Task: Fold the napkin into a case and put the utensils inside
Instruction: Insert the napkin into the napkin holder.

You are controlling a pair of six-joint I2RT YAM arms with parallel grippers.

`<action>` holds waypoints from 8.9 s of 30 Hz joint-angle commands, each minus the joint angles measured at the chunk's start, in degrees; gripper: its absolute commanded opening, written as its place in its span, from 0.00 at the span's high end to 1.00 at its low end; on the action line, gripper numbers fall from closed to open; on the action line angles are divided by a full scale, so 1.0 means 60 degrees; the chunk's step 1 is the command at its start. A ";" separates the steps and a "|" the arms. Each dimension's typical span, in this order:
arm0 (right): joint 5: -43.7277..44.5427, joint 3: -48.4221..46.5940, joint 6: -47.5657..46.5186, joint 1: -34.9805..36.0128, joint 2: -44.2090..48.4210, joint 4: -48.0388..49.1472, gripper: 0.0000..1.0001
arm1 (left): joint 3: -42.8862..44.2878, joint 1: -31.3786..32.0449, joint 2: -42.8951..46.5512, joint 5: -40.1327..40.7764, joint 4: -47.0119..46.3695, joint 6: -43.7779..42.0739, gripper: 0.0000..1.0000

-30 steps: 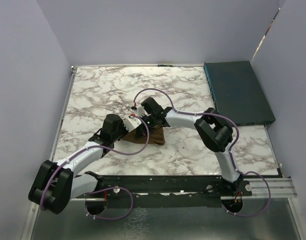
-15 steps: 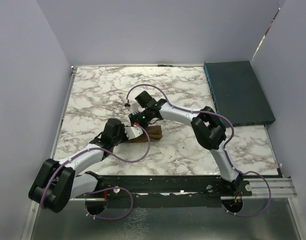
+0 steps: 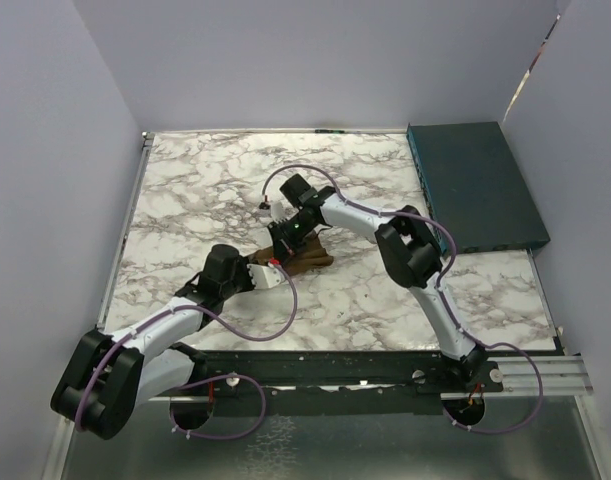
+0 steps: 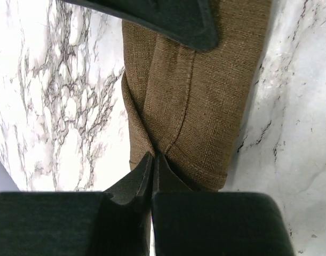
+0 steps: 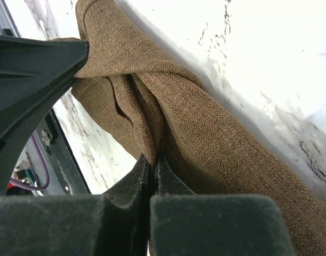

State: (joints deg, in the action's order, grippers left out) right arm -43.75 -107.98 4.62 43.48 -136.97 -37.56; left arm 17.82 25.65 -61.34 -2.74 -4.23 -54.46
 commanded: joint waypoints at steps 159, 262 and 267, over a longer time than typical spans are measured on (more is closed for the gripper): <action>-0.2871 0.4772 -0.0497 -0.2441 0.2415 0.2424 1.00 | 0.1687 0.0164 -0.2478 -0.1780 0.3205 -0.1164 0.97; 0.0372 0.5380 0.1967 -0.3204 0.4320 0.4497 0.37 | 0.3367 0.1079 -0.4520 -0.1982 0.2138 0.1339 0.89; 0.0344 0.7267 0.2738 -0.3155 0.5740 0.6012 0.85 | 0.3446 0.1072 -0.4556 -0.1992 0.2080 0.1560 0.89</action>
State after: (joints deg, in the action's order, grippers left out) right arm -45.23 -72.82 16.69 23.92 -108.40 -9.10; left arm 39.11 32.62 -86.32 -14.13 2.50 -47.68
